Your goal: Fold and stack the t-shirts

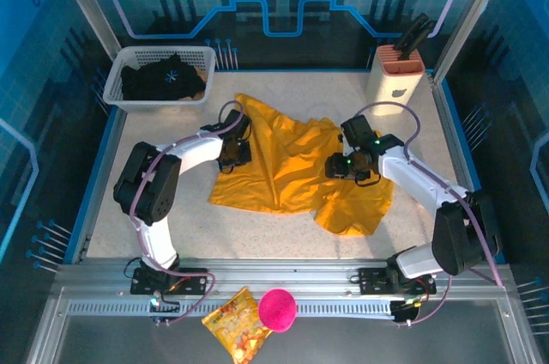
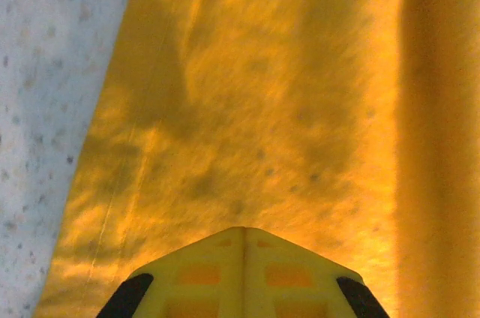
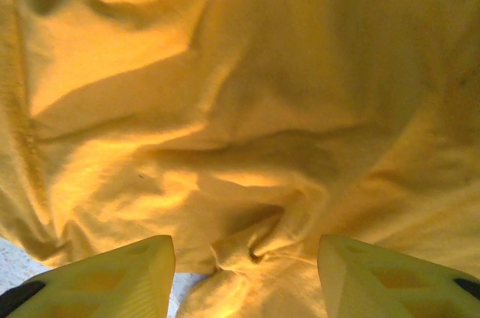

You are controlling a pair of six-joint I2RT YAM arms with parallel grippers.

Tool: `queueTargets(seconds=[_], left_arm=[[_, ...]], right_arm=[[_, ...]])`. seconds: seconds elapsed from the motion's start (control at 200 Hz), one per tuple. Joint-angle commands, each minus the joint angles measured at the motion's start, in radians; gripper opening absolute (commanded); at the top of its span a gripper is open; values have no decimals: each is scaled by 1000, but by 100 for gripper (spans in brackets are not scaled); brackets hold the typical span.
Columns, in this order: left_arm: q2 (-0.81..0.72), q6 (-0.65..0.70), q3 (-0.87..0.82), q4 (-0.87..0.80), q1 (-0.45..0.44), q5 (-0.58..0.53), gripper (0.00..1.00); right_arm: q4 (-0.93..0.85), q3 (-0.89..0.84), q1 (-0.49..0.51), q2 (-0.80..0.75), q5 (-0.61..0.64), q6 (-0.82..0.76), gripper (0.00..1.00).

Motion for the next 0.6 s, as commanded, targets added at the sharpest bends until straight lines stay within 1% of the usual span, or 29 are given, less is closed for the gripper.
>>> queueTargets(seconds=[0.0, 0.075, 0.13, 0.15, 0.205, 0.27, 0.42, 0.596], left_arm=[[9, -79, -83, -76, 18, -45, 4], [-43, -103, -142, -98, 48, -56, 5], [-94, -108, -203, -63, 81, 11, 6], [-112, -116, -226, -55, 90, 28, 7], [-149, -130, -257, -60, 101, 46, 8], [-183, -148, -266, -100, 100, 26, 8], [-253, -159, -274, -217, 101, -90, 8], [-353, -161, -307, -273, 122, -143, 11]], right_arm=[[24, -59, -30, -35, 10, 48, 55], [39, -88, -35, -48, 11, 64, 56], [52, -93, -37, -56, 14, 74, 56], [56, -119, -39, -58, 15, 76, 57], [64, -129, -44, -62, 13, 81, 58], [66, -128, -52, -60, 8, 81, 58], [73, -117, -60, -66, -5, 75, 60], [86, -129, -86, -82, -21, 67, 64]])
